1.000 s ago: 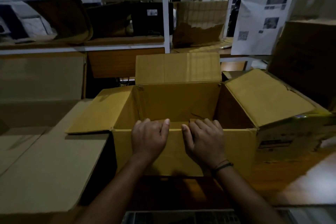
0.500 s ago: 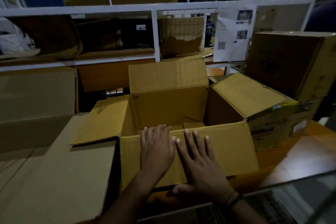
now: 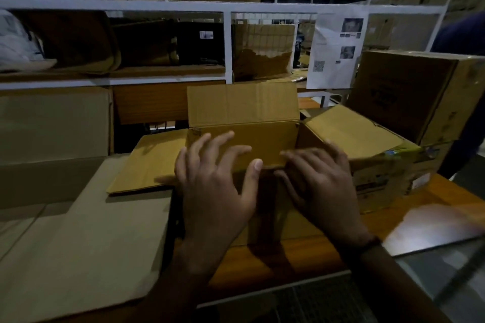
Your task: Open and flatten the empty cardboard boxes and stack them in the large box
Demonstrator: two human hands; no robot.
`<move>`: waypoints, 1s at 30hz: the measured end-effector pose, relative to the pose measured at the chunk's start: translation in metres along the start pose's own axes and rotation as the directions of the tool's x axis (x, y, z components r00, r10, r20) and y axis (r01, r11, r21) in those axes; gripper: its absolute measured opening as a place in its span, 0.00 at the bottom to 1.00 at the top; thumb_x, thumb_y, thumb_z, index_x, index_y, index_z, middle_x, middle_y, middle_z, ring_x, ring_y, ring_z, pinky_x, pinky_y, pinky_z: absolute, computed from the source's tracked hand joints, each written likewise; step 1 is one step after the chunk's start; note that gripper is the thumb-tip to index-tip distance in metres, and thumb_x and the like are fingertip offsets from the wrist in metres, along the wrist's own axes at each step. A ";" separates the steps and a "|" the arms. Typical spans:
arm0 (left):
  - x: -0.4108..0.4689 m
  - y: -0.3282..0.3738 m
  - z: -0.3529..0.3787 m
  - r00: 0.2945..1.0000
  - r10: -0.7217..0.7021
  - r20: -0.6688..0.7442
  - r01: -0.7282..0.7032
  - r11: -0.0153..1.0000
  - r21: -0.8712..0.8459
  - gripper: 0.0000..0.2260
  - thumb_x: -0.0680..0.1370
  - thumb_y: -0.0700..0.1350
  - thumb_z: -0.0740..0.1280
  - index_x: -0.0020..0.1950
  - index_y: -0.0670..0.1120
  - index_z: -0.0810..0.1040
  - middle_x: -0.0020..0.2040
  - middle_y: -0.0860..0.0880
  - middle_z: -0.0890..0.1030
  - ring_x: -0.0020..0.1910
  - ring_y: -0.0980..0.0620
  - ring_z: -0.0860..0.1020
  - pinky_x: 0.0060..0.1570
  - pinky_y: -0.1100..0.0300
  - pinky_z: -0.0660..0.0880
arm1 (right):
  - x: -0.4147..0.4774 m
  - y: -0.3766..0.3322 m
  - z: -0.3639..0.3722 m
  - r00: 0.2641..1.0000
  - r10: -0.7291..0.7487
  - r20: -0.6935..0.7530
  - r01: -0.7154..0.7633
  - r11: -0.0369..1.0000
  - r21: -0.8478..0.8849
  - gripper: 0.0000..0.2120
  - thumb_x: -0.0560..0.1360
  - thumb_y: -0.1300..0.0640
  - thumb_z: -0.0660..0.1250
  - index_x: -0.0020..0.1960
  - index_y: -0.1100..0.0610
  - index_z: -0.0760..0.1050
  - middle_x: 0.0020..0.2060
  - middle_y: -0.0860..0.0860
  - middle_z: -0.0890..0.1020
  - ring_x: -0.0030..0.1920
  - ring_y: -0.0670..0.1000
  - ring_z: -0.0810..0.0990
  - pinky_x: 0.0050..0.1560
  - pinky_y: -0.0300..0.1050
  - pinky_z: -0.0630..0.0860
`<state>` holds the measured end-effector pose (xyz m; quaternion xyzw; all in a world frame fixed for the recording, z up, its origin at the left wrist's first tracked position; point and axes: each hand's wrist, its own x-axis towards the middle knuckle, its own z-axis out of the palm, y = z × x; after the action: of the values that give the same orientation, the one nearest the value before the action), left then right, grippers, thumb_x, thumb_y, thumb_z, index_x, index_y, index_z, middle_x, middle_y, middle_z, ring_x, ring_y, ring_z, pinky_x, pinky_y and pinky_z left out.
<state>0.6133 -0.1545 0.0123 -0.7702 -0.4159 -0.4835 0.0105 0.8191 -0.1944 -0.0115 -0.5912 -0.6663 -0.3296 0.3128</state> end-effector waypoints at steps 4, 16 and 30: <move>-0.015 -0.017 0.027 0.989 -0.126 -0.081 0.133 0.988 0.084 0.19 0.77 0.59 0.70 0.66 0.55 0.77 0.77 0.45 0.63 0.77 0.40 0.59 0.71 0.39 0.63 | 0.022 0.012 0.029 0.992 0.124 -0.035 -0.127 0.987 -0.102 0.31 0.83 0.42 0.61 0.82 0.56 0.62 0.81 0.59 0.60 0.82 0.61 0.56 0.78 0.68 0.52; -0.061 -0.081 0.083 0.781 -0.599 0.174 0.610 0.793 -0.007 0.44 0.73 0.66 0.72 0.82 0.64 0.51 0.81 0.49 0.39 0.80 0.38 0.50 0.66 0.37 0.73 | -0.042 0.034 0.100 0.770 0.520 0.370 -0.494 0.853 -0.169 0.40 0.76 0.25 0.50 0.82 0.43 0.53 0.83 0.58 0.45 0.82 0.64 0.42 0.79 0.68 0.41; -0.032 -0.098 0.095 0.730 -0.659 0.181 0.676 0.735 -0.051 0.50 0.66 0.57 0.83 0.80 0.67 0.56 0.83 0.45 0.44 0.81 0.36 0.55 0.69 0.39 0.71 | -0.069 0.111 0.102 0.639 0.669 0.380 -0.767 0.515 0.384 0.54 0.55 0.36 0.80 0.73 0.28 0.52 0.78 0.58 0.64 0.75 0.66 0.66 0.64 0.68 0.73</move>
<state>0.6131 -0.0710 -0.1001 -0.6027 -0.6363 -0.4180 -0.2390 0.9336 -0.1431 -0.1190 -0.7350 -0.4479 0.0762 0.5034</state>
